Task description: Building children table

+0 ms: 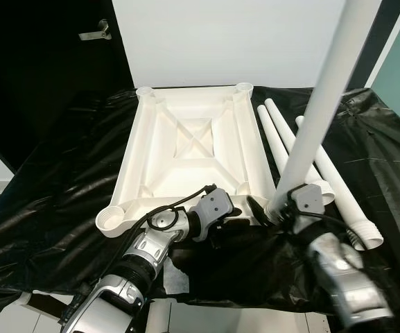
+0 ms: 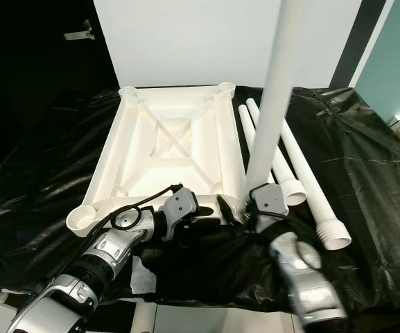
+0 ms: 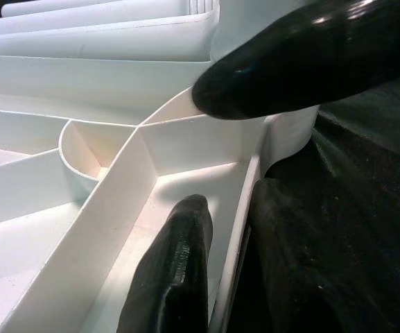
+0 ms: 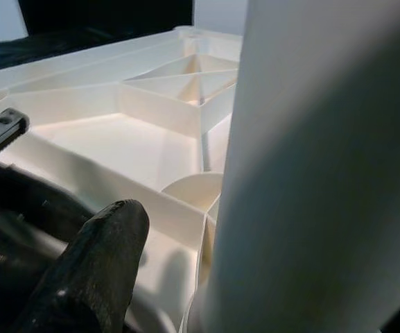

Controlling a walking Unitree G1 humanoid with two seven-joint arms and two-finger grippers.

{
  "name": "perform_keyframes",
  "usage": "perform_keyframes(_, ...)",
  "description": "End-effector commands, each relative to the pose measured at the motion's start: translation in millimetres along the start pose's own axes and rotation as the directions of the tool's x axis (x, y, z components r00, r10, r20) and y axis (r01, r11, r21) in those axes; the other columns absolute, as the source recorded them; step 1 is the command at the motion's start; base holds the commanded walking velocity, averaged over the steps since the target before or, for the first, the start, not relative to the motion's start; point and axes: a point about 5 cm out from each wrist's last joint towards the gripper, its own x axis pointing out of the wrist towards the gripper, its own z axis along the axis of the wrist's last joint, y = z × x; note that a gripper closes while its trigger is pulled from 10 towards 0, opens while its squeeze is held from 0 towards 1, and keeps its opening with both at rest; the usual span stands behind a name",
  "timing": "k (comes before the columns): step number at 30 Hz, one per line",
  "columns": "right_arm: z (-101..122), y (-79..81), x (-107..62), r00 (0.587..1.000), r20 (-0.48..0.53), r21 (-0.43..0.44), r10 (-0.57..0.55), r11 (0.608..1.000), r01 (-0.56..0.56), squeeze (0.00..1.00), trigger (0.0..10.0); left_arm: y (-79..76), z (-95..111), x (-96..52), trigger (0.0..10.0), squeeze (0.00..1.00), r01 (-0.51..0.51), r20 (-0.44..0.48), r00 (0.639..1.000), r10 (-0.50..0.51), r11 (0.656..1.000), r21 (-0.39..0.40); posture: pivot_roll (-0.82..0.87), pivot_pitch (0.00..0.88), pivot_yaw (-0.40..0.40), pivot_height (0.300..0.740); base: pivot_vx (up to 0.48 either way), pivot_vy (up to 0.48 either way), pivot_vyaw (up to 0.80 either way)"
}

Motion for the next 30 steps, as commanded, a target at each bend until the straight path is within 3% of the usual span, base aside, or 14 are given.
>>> perform_keyframes(1, 0, 14.9, 0.7, 0.991, -0.001, 0.016, 0.135, 0.991, -0.135, 0.0, 10.0, -24.5, -37, 1.6, 10.0, 0.0, 0.137, -0.154, 0.977, -0.151, 0.986, -0.097, -0.06, 0.0, 0.005, 0.74, 0.0, 0.0, 0.0)
perform_keyframes(4, -2, 14.3, -0.7, 0.989, -0.016, 0.011, 0.148, 0.989, -0.148, 0.0, 10.0, -23.9, -37, 1.7, 10.0, 0.0, 0.129, -0.152, 0.978, -0.143, 0.987, -0.099, -0.06, 0.0, 0.004, 0.74, 0.0, 0.0, 0.0)
perform_keyframes(5, -4, 14.7, -1.2, 0.987, -0.025, 0.011, 0.157, 0.988, -0.157, 0.0, 6.7, -24.4, -37, 2.2, 10.0, 0.0, 0.127, -0.15, 0.979, -0.141, 0.987, -0.102, -0.06, 0.0, 0.006, 0.74, 0.0, 0.0, 0.0)
perform_keyframes(6, -6, 15.4, -0.9, 0.987, -0.029, 0.02, 0.159, 0.987, -0.158, 0.0, 0.0, -25.1, -37, 2.6, 10.0, 0.0, 0.127, -0.149, 0.979, -0.141, 0.987, -0.104, -0.06, 0.0, 0.009, 0.74, 0.0, 0.0, 0.0)
perform_keyframes(12, -12, 16.8, 3.3, 0.988, -0.054, 0.079, 0.142, 0.987, -0.137, 0.0, 0.0, -25.3, -38, 1.3, 10.0, 0.0, 0.127, -0.149, 0.979, -0.142, 0.986, -0.107, -0.05, 0.0, 0.019, 0.74, 0.0, 0.0, 0.0)
perform_keyframes(14, -19, 21.4, 5.2, 0.994, -0.068, 0.169, 0.09, 0.983, -0.078, 0.0, 0.0, -25.5, -39, 0.5, 10.0, 0.0, 0.13, -0.15, 0.978, -0.145, 0.986, -0.108, -0.05, 0.0, 0.019, 0.74, 0.0, 0.0, 0.0)
perform_keyframes(17, -20, 23.4, 5.9, 0.995, -0.071, 0.205, 0.063, 0.978, -0.048, 0.0, 0.0, -25.5, -39, 0.4, 10.0, 0.0, 0.131, -0.151, 0.978, -0.147, 0.985, -0.108, -0.05, 0.0, 0.019, 0.74, 0.0, 0.0, 0.0)
perform_keyframes(19, -20, 25.5, 11.5, 0.996, -0.07, 0.26, -0.05, 0.963, 0.067, 0.0, 0.0, -24.7, -39, 0.6, 10.0, 0.0, 0.132, -0.151, 0.978, -0.147, 0.985, -0.109, -0.06, 0.0, 0.02, 0.74, 0.0, 0.0, 0.0)
perform_keyframes(20, -20, 25.5, 11.5, 0.996, -0.07, 0.26, -0.05, 0.963, 0.067, 0.0, 0.0, -24.7, -39, 0.6, 10.0, 0.0, 0.132, -0.151, 0.978, -0.147, 0.985, -0.109, -0.06, 0.0, 0.02, 0.74, 0.0, 0.0, 0.0)
perform_keyframes(21, -18, 24.4, 14.7, 0.988, -0.065, 0.284, -0.138, 0.947, 0.151, 0.0, 0.0, -24.3, -38, 1.1, 10.0, 0.0, 0.131, -0.151, 0.978, -0.146, 0.986, -0.107, -0.06, 0.0, 0.021, 0.74, 0.0, 0.0, 0.0)
perform_keyframes(22, -18, 24.4, 14.7, 0.988, -0.065, 0.284, -0.138, 0.947, 0.151, 0.0, 0.0, -24.3, -38, 1.1, 10.0, 0.0, 0.131, -0.151, 0.978, -0.146, 0.986, -0.107, -0.06, 0.0, 0.021, 0.74, 0.0, 0.0, 0.0)
perform_keyframes(25, -21, 14.0, 14.6, 0.9, -0.108, 0.32, -0.423, 0.842, 0.435, 0.0, 0.0, -25.5, -37, 3.8, 10.0, 0.0, 0.139, -0.146, 0.977, -0.153, 0.985, -0.104, -0.06, 0.0, 0.022, 0.74, 0.0, 0.0, 0.0)
perform_keyframes(28, -26, 9.6, 12.7, 0.854, -0.155, 0.289, -0.496, 0.804, 0.519, 0.0, 0.0, -25.1, -36, 4.4, 10.0, 0.0, 0.14, -0.145, 0.977, -0.154, 0.985, -0.102, -0.07, 0.0, 0.024, 0.74, 0.0, 0.0, 0.0)
perform_keyframes(30, -28, 8.9, 12.6, 0.846, -0.173, 0.281, -0.505, 0.798, 0.534, 0.0, 0.0, -24.9, -36, 4.5, 10.0, 0.0, 0.141, -0.145, 0.977, -0.154, 0.985, -0.102, -0.07, 0.0, 0.024, 0.74, 0.0, 0.0, 0.0)
